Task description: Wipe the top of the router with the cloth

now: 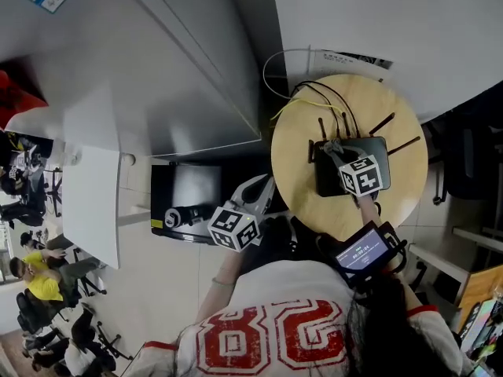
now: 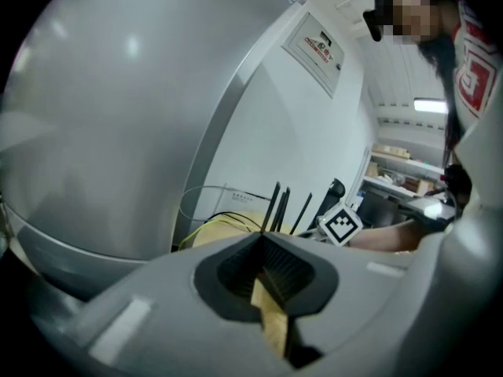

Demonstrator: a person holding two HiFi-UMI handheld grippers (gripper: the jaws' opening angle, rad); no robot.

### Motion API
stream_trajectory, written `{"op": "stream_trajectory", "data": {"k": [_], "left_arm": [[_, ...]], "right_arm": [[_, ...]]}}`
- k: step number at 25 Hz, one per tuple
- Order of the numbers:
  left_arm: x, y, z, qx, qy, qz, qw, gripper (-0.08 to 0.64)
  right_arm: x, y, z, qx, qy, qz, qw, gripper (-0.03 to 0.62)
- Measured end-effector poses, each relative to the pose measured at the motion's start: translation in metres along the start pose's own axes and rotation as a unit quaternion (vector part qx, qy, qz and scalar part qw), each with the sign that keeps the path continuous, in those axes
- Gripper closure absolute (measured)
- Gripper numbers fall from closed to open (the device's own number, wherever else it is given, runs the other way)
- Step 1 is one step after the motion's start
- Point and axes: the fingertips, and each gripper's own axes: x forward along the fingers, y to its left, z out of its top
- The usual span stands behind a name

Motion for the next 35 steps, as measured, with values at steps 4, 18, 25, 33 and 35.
{"op": "stream_trajectory", "data": {"k": [4,18,25,33,35], "left_arm": [[0.004,-0.002,0.001,0.005,0.003,-0.005,1.0000,0.558],[0.001,-0.001,0.000,0.002,0.004,0.005,1.0000,0.558],[-0.002,0.003,-0.001,-0.004,0.001,0.010,0.9999,0.558],[0.000,0.007,-0.003,-0.005,0.000,0.007,1.0000,0.558],[0.002,0.007,-0.001,-0.006,-0.001,0.005,1.0000,0.558]], "right_arm": [[-0.015,-0.030,-0.008,0.024,-0.006,-0.030,0.999,0.535],[-0.067,-0.124,-0.033,0.103,-0.027,-0.129,0.986,0.535],[-0.075,-0.136,-0.040,0.121,-0.030,-0.144,0.982,0.535],[-0.056,-0.070,-0.015,0.103,-0.046,-0.082,0.990,0.535],[-0.043,-0.038,-0.004,0.078,-0.045,-0.047,0.995,0.535]]}}
